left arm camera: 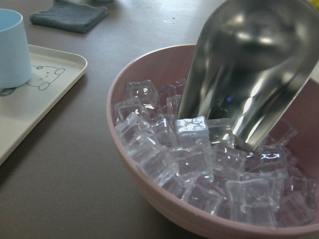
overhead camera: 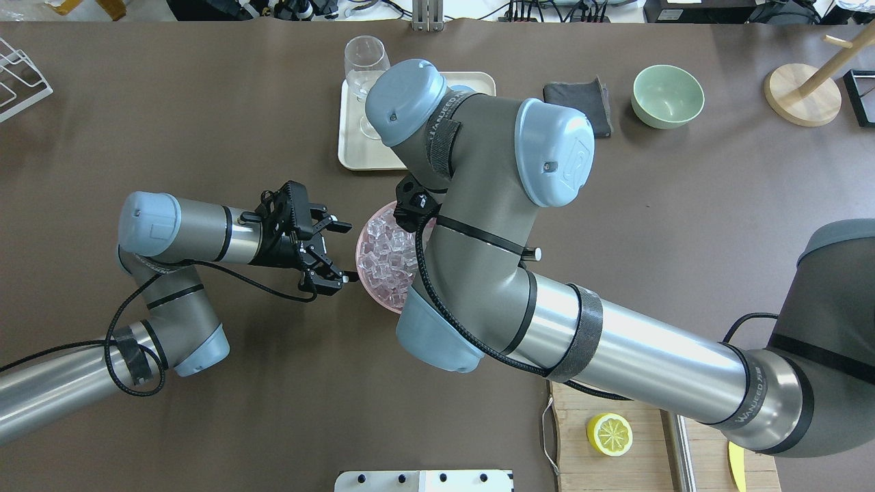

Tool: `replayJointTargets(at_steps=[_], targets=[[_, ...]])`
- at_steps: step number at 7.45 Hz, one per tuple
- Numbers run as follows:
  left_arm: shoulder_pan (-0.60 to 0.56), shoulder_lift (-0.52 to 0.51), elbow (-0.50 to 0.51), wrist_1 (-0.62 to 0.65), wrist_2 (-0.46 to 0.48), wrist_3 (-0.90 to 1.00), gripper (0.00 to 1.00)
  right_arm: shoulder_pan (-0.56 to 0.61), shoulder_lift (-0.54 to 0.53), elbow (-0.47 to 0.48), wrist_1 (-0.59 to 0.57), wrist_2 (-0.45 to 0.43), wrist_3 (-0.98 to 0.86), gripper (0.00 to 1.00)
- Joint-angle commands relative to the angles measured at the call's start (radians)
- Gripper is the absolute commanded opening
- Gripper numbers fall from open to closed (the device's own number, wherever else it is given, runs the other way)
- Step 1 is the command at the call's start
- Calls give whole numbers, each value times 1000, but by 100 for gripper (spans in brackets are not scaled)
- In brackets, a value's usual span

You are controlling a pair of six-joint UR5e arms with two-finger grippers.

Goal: Put ice in cup with scoop
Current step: 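Drag the scoop through the ice to load cubes into it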

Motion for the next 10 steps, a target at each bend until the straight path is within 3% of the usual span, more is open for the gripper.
replayJointTargets(at_steps=[1, 4, 10], targets=[[-9, 24, -7, -28, -48, 5, 97, -1, -11, 1, 37, 0, 2, 0], [-11, 24, -8, -31, -52, 4, 97, -11, -39, 56, 37, 0, 0, 0], [-12, 24, -8, -30, -52, 1, 97, -22, -39, 41, 92, 0, 2, 0]])
